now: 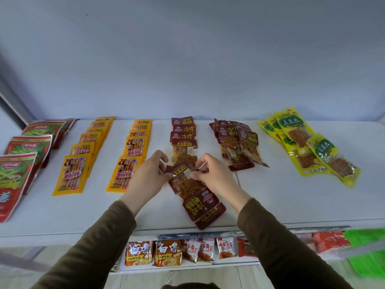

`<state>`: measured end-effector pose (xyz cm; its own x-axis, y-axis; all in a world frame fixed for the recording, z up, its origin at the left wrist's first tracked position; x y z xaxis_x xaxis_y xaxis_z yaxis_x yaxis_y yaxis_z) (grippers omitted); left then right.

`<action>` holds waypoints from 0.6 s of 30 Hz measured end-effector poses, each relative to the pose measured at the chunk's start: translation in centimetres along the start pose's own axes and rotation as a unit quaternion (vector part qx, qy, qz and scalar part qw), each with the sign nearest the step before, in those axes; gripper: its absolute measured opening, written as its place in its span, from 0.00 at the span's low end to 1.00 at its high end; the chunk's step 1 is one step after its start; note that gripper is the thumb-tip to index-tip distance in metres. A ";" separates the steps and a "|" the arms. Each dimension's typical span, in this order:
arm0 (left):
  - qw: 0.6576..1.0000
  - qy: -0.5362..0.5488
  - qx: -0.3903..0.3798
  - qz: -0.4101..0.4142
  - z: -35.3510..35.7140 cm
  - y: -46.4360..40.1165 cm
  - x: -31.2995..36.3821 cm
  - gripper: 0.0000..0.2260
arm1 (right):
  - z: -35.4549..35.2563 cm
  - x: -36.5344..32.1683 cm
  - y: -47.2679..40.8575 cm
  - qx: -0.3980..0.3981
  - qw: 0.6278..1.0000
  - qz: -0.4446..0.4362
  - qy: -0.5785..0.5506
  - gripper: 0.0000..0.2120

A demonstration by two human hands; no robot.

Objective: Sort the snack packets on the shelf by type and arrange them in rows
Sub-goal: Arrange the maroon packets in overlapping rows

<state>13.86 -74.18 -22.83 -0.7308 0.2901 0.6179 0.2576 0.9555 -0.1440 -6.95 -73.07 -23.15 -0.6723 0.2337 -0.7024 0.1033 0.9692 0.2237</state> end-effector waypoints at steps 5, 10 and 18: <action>0.994 0.074 0.067 0.041 -0.7 -1.8 0.9 0.12 | 0.3 0.4 -0.2 0.021 0.994 0.024 -0.106 0.07; 0.986 0.125 0.096 0.053 -1.3 -4.1 1.6 0.07 | 1.0 0.4 -0.7 0.042 0.974 0.040 -0.218 0.05; 0.994 0.069 0.074 0.048 -0.5 -3.6 0.4 0.10 | 1.4 0.5 -1.6 0.073 0.980 0.034 -0.183 0.06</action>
<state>12.98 -77.50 -21.71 -0.6112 0.3807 0.6939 0.2194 0.9239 -0.3136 -6.41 -74.41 -24.76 -0.3542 0.2852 -0.8906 0.2615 0.9446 0.1985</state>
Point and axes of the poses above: each hand's wrist, its own y-axis away from the middle knuckle, its own z-axis out of the palm, x = y × z, the point moved 3 cm from there along -y, towards the middle knuckle, and after that the axes turned 12 degrees about z, right-handed, at the moved point
